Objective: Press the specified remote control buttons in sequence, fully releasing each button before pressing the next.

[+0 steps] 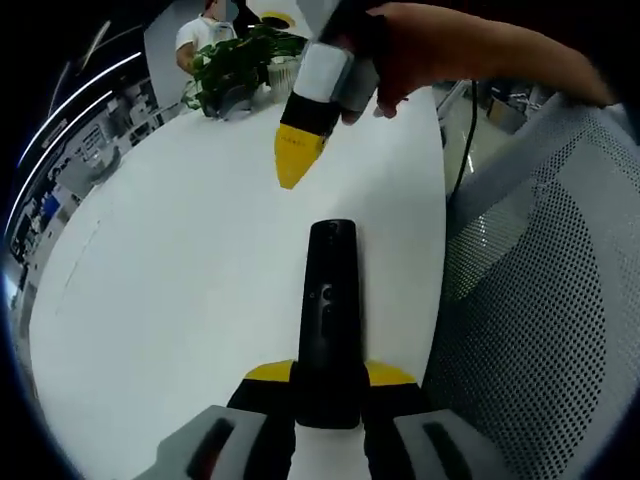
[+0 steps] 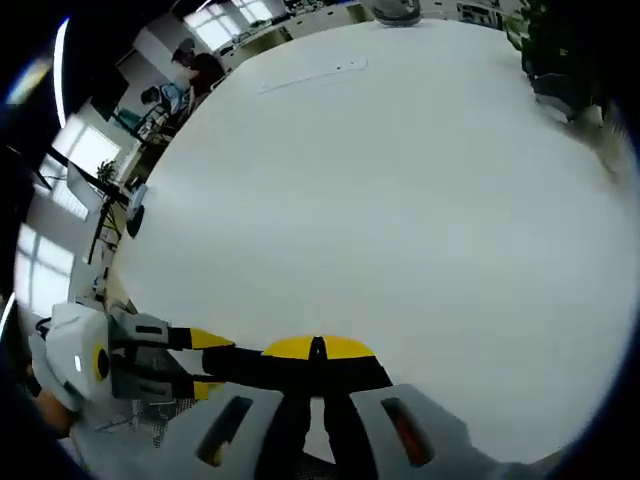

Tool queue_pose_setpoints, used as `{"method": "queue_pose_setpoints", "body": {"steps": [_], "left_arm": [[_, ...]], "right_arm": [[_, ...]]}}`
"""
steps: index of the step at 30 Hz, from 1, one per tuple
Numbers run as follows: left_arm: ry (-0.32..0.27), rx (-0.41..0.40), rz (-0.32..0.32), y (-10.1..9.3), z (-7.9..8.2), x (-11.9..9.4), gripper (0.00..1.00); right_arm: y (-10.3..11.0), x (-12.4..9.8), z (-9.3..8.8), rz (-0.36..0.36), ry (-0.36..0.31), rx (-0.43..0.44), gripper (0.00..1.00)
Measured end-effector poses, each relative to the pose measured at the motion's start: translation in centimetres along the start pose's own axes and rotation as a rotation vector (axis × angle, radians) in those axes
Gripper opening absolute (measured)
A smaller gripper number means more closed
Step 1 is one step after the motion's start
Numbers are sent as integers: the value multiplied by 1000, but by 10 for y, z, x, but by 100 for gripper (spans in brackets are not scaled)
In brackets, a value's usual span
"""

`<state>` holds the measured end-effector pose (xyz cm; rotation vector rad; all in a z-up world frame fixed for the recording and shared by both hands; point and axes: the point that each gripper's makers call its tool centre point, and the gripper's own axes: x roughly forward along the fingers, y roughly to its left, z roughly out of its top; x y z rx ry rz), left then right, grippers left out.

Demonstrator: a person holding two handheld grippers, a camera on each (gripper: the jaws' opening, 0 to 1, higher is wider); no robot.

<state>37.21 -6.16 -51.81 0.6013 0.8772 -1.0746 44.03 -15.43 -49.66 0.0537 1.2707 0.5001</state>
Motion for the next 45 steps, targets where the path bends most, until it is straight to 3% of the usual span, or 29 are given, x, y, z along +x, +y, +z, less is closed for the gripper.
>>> {"method": "queue_pose_setpoints", "body": {"steps": [3, 14, 28, 35, 45], "left_arm": [[-4, 4, -7, 0, 0, 0, 24], [-7, 23, -18, -1, 1, 0, 24], [-11, 13, -18, -1, 1, 0, 24], [-1, 9, -17, -1, 1, 1, 25], [-17, 16, -21, -1, 2, 1, 24]], "right_arm": [[3, 5, -13, -10, 72, -33, 0], [9, 10, -34, 24, 169, -12, 0], [12, 7, -40, 20, 174, -17, 0], [11, 7, -38, -34, 164, -180, 0], [9, 8, -37, 16, 162, -68, 0]]}}
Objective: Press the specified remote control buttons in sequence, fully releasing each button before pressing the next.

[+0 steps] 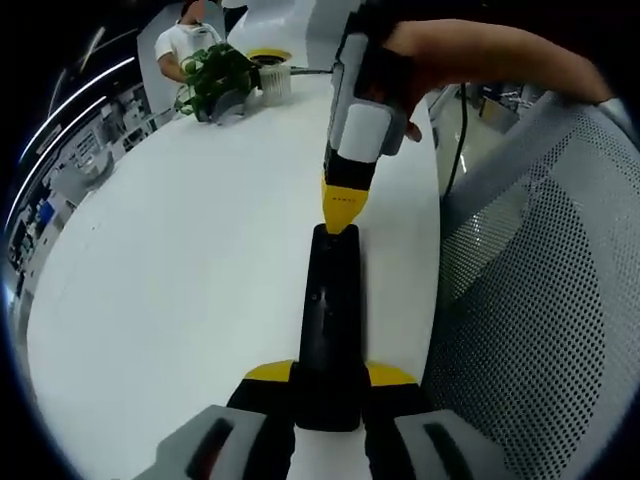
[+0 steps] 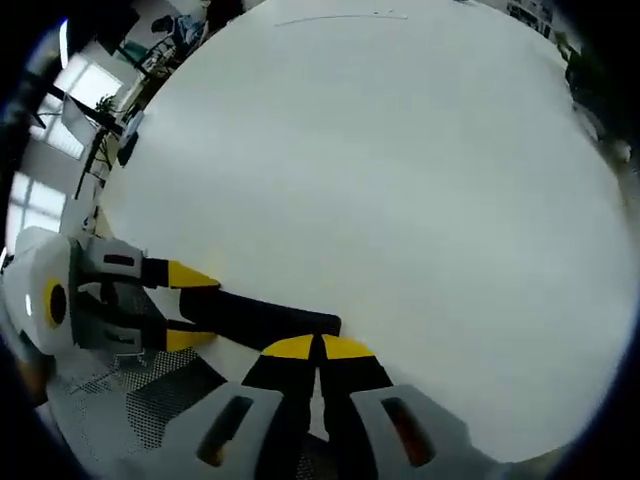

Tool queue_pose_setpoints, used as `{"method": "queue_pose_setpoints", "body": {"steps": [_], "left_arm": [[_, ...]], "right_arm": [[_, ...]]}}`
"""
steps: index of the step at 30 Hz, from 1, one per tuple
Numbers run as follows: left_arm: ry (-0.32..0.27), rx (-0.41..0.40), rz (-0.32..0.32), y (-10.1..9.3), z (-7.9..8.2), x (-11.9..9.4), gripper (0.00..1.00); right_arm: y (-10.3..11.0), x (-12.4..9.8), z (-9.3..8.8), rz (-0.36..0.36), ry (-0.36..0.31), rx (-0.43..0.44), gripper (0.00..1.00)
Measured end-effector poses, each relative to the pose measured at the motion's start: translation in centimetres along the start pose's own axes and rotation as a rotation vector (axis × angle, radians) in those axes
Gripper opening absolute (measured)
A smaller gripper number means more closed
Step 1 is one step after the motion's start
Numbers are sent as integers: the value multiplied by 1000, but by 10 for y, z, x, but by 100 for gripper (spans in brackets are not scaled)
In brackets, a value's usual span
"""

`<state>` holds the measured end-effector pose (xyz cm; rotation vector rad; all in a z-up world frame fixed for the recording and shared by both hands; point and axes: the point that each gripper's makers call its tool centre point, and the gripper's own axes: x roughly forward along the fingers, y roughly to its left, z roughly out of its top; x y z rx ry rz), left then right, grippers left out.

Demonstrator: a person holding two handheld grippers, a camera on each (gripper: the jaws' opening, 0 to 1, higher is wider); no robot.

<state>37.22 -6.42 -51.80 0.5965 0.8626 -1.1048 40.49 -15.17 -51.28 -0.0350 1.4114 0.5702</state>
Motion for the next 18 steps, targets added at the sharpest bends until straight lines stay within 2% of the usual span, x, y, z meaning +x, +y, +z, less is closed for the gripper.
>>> {"method": "queue_pose_setpoints", "body": {"steps": [10, 14, 18], "left_arm": [[-4, 9, -6, 0, 0, 1, 24], [-10, 10, -9, 1, 0, 2, 24], [-10, 13, -9, 2, 0, 3, 24]], "right_arm": [[-2, -2, 1, -18, 3, -4, 0], [7, -5, 2, 34, -12, 35, 0], [13, -2, 0, 66, 7, 52, 0]]}}
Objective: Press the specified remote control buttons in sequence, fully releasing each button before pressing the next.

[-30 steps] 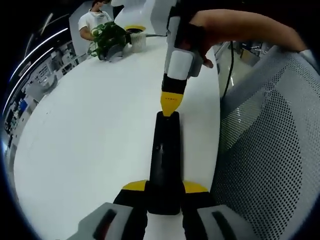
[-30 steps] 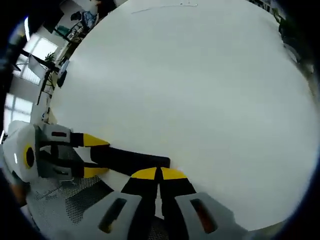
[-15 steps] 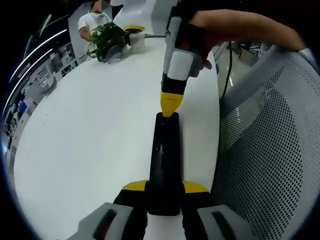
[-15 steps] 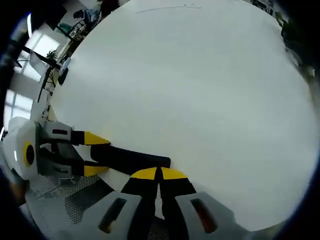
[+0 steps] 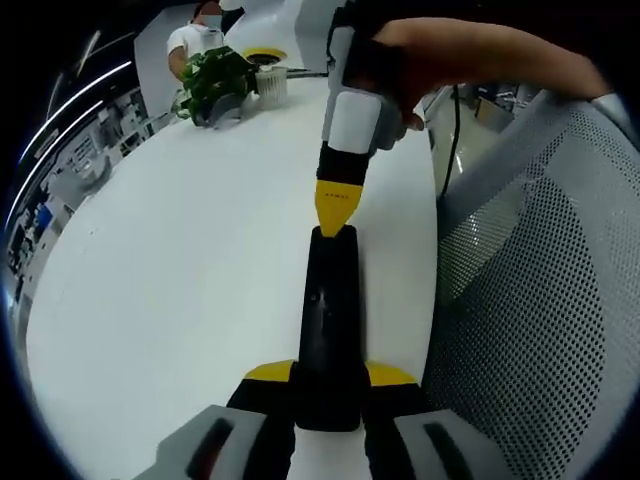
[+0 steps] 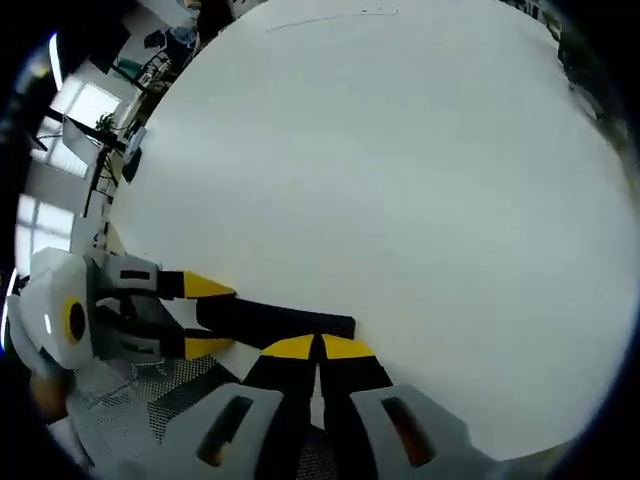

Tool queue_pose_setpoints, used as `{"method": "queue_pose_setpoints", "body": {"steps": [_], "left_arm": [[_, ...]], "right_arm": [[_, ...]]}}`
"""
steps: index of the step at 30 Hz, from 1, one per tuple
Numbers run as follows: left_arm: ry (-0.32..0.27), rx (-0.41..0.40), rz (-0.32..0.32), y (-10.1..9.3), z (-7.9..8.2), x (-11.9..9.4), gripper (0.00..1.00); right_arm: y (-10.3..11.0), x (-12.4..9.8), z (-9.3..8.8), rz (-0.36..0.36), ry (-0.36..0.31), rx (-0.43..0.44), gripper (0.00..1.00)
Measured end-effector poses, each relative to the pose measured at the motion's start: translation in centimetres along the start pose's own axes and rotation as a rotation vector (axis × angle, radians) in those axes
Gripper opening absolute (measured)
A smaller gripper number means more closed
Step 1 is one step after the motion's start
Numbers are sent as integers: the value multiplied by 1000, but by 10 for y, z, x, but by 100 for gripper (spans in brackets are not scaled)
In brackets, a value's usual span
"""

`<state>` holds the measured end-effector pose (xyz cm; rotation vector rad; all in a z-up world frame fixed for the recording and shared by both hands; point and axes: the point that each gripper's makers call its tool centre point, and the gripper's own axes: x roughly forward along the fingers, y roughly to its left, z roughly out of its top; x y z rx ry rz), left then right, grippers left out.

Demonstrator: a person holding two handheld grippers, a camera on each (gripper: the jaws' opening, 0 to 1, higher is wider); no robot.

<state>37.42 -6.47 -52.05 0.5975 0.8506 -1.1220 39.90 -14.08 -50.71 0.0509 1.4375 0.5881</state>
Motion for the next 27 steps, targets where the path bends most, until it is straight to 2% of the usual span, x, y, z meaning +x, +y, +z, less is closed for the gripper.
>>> {"method": "queue_pose_setpoints", "body": {"steps": [7, 16, 24, 27], "left_arm": [[4, 0, -1, 0, 0, 1, 24], [-1, -9, 2, 1, 0, 1, 25], [-2, -11, 1, 0, 0, 1, 25], [-4, -11, 2, 0, 0, 1, 25]], "right_arm": [[-5, 3, 0, -59, 16, -59, 0], [-4, 3, -1, -62, 11, -85, 0], [-4, 4, 1, -168, 37, -278, 0], [-2, 5, 0, -174, 37, -275, 0]]}}
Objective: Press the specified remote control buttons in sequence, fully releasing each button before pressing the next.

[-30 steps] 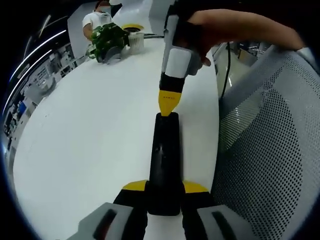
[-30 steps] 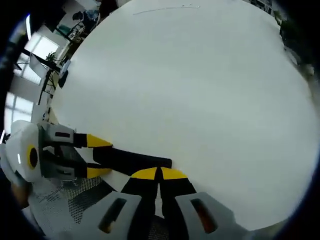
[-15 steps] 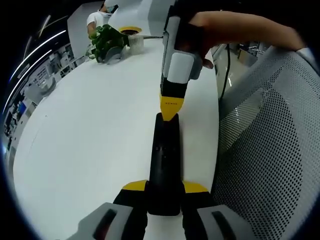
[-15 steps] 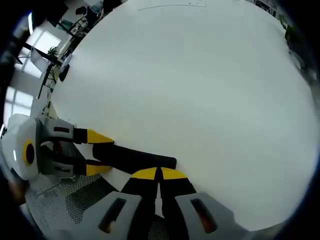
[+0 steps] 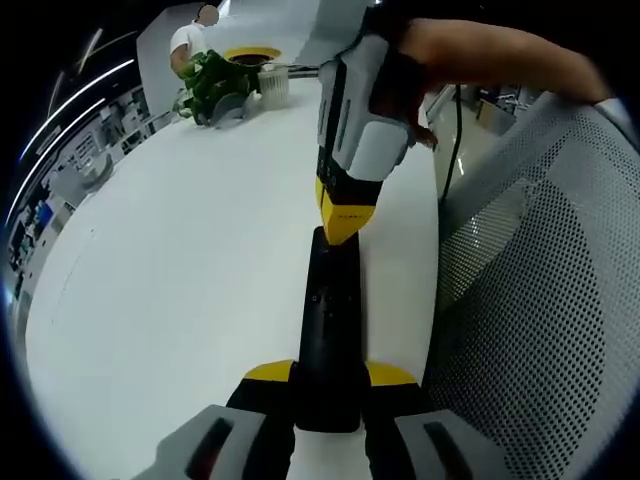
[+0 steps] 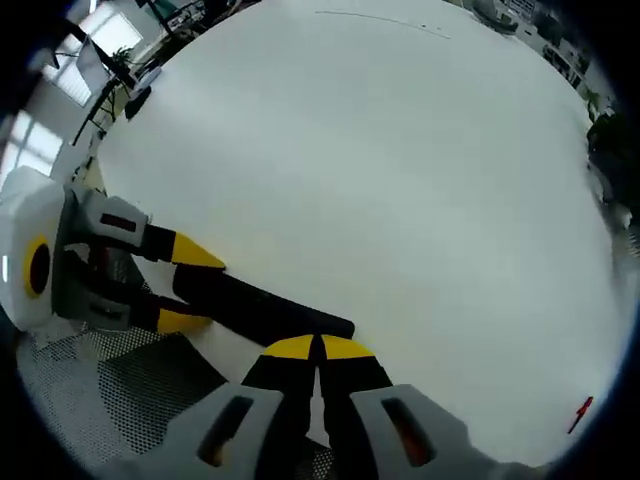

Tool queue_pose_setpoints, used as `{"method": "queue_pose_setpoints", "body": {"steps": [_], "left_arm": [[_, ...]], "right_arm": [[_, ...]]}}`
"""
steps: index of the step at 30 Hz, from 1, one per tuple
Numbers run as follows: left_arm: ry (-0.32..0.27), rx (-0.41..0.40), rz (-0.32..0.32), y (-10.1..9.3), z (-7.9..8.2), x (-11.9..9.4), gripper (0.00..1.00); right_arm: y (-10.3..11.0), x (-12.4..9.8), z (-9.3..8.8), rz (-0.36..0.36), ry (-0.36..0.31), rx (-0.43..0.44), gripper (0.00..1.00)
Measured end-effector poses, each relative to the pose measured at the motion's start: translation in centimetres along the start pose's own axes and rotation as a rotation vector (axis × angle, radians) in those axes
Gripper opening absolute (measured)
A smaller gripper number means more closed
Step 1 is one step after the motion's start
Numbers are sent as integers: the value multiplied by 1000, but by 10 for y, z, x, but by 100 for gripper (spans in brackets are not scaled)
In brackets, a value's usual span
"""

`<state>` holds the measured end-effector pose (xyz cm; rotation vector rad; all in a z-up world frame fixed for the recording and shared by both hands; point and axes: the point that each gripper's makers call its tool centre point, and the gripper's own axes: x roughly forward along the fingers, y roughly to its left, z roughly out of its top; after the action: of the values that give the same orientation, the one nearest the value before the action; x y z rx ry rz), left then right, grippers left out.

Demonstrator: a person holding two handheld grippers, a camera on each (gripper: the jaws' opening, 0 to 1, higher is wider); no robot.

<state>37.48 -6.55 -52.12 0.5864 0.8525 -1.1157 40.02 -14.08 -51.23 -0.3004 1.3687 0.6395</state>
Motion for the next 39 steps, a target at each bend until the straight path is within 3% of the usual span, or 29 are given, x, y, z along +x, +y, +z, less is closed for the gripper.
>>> {"method": "queue_pose_setpoints", "body": {"steps": [7, 13, 24, 39], "left_arm": [[-2, 3, 1, -1, 0, -1, 25], [-5, 4, 1, -1, 1, -1, 25], [-3, 5, 0, -1, 1, -1, 25], [4, 11, -4, -1, 1, 0, 25]], "right_arm": [[1, -4, -3, -13, -9, 1, 0], [-2, -3, -2, 31, -4, 113, 0], [12, 2, 4, 121, -13, 131, 0], [15, 5, 3, 116, -6, 111, 0]]}}
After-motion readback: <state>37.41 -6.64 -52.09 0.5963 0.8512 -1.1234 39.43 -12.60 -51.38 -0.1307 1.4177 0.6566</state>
